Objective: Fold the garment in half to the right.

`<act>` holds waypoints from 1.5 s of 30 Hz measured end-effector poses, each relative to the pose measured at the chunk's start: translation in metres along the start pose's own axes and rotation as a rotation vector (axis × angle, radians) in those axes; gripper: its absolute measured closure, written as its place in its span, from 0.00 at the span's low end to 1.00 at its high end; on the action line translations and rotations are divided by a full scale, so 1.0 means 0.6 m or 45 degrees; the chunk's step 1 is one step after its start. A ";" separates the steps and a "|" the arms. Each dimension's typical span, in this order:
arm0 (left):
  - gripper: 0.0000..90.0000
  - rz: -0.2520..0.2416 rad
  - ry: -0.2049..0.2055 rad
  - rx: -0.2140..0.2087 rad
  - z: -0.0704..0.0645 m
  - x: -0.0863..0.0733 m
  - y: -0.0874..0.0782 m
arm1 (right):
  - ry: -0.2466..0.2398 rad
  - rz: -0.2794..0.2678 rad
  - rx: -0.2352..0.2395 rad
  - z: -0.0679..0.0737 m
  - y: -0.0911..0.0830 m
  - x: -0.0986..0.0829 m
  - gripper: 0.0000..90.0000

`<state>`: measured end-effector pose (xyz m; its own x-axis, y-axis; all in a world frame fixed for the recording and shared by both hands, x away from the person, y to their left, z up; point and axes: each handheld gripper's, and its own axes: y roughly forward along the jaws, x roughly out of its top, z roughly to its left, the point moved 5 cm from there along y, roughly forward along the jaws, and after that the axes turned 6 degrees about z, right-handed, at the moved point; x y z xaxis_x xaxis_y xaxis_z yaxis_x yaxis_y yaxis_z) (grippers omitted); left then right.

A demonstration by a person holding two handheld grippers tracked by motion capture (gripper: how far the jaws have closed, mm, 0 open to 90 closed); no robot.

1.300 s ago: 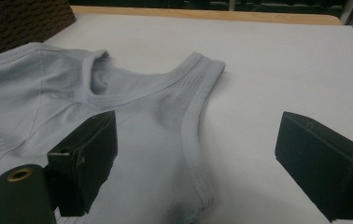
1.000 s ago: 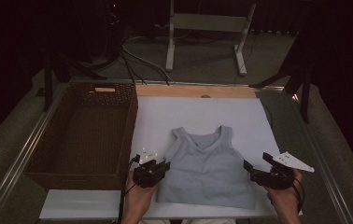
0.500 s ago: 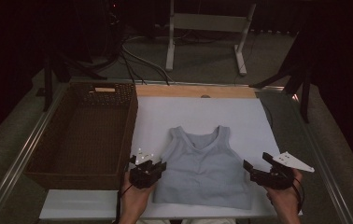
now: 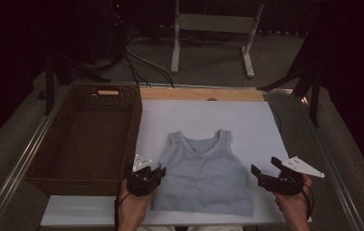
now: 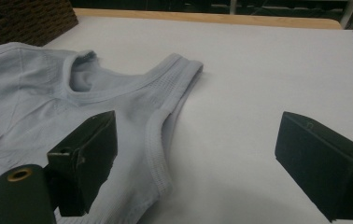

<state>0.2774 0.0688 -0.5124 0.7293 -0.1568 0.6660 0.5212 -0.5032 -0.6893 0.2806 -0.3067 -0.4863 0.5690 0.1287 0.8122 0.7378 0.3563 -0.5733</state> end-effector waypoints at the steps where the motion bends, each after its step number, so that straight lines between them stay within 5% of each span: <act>1: 0.95 0.009 0.002 0.002 -0.002 0.000 0.000 | 0.002 -0.002 0.000 -0.001 0.000 0.000 0.15; 12: 0.94 0.035 0.012 0.006 -0.016 0.011 0.009 | -0.006 0.001 0.003 0.002 0.002 0.001 0.15; 45: 0.94 -0.016 0.055 -0.159 -0.084 0.058 0.012 | 0.004 -0.013 0.004 -0.002 -0.002 0.002 0.14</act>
<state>0.2840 0.0168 -0.4796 0.7019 -0.1845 0.6879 0.4694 -0.6066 -0.6416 0.2809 -0.3079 -0.4850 0.5627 0.1224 0.8175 0.7422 0.3606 -0.5649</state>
